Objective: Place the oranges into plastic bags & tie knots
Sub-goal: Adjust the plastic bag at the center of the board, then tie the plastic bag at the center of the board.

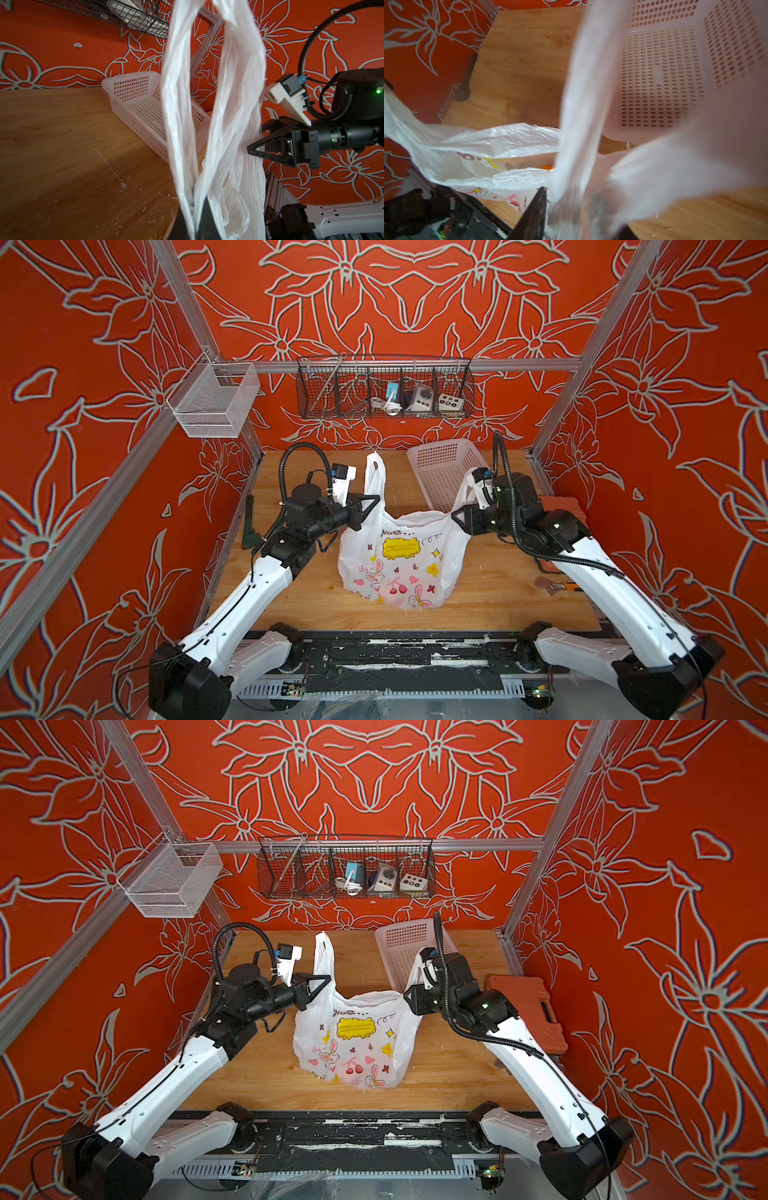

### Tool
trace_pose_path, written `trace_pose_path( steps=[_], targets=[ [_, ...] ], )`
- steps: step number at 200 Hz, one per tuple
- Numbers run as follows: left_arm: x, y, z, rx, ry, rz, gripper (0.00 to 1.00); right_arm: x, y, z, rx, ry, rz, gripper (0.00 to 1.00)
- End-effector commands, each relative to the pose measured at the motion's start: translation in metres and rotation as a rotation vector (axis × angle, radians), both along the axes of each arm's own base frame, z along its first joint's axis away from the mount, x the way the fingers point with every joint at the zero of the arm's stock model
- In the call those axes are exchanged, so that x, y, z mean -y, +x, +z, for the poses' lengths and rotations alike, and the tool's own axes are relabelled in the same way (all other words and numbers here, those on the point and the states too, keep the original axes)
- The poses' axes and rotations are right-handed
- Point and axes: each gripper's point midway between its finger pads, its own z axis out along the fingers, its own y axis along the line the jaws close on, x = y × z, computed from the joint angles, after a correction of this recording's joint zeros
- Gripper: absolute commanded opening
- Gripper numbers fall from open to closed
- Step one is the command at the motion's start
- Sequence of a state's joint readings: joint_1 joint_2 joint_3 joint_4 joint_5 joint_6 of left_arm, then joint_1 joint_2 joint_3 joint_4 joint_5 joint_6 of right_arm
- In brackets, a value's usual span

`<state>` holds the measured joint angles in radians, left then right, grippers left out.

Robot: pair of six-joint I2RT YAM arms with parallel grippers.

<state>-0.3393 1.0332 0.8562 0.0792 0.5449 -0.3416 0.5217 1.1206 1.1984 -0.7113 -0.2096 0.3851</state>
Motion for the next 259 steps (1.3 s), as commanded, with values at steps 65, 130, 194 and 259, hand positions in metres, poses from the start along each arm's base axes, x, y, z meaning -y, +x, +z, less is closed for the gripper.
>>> trace_pose_path(
  steps=[65, 130, 194, 259],
  targets=[
    [0.0, -0.005, -0.001, -0.027, 0.03, -0.031, 0.0, -0.043, 0.017, 0.053, 0.182, 0.102, 0.221, 0.0],
    [0.01, -0.014, -0.02, -0.107, 0.122, -0.148, 0.0, -0.105, -0.028, 0.067, 0.32, 0.26, 0.764, 0.0],
    [0.015, -0.013, -0.026, -0.127, 0.134, -0.187, 0.0, -0.13, -0.057, 0.022, 0.215, 0.118, 1.025, 0.0],
    [0.019, -0.019, -0.031, -0.125, 0.163, -0.249, 0.0, -0.132, -0.059, 0.002, 0.122, 0.042, 1.103, 0.0]
  ],
)
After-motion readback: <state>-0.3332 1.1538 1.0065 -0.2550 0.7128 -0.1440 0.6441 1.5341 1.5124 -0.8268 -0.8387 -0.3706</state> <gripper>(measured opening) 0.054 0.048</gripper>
